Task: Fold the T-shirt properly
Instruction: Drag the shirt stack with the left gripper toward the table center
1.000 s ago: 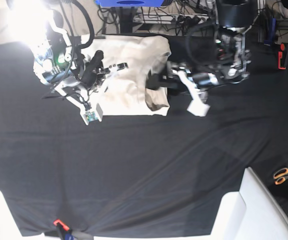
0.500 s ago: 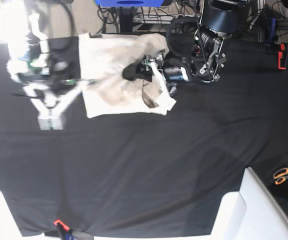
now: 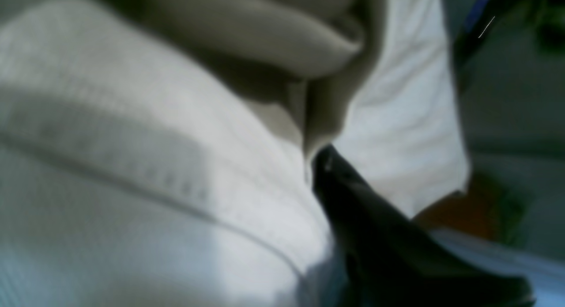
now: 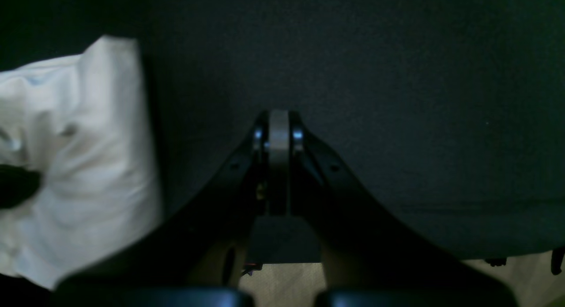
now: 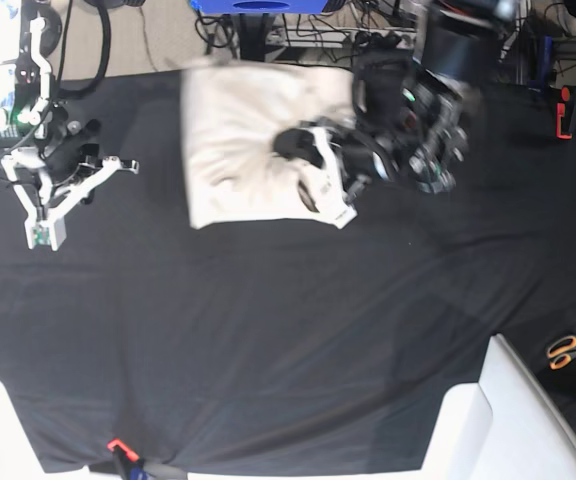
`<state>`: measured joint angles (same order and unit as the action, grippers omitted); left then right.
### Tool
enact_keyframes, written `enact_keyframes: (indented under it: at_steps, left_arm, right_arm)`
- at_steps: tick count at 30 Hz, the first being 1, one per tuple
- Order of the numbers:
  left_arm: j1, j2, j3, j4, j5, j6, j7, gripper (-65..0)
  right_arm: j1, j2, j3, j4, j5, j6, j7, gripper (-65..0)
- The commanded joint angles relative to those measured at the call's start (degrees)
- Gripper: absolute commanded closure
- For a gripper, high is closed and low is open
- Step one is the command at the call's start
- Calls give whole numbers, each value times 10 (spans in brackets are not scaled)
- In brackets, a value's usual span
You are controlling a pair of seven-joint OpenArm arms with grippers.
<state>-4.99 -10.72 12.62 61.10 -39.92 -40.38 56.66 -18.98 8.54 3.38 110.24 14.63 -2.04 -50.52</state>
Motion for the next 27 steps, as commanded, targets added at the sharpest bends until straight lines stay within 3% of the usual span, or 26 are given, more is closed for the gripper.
enact_keyframes:
  at_steps: [1,7,11,15,18,22,27]
  left_arm:
    - [-21,-21,29,19,21,4,18,0]
    - [-131,-104,239,36,39,4,20,0]
    - [-192,-104,339,39,170,4,18,0]
    - [-220,-55,372,41,349,4,8,0]
    - [-224,-18,372,41,440,4,-36,0]
    - [-234,23,373,36,497,4,-79,0]
    - [-234,52,396,36,518,4,-128,0]
  right_arm:
    - [3,4,2,8,-1,2,11,-2]
    - [3,3,-1,8,-1,2,11,-2]
    - [3,2,-2,8,0,2,11,-2]
    - [3,1,-3,8,1,2,9,-2]
    - [2,1,-3,8,1,2,8,-2]
    - [2,1,-3,8,1,2,8,-2]
    - [2,1,-3,8,1,2,8,-2]
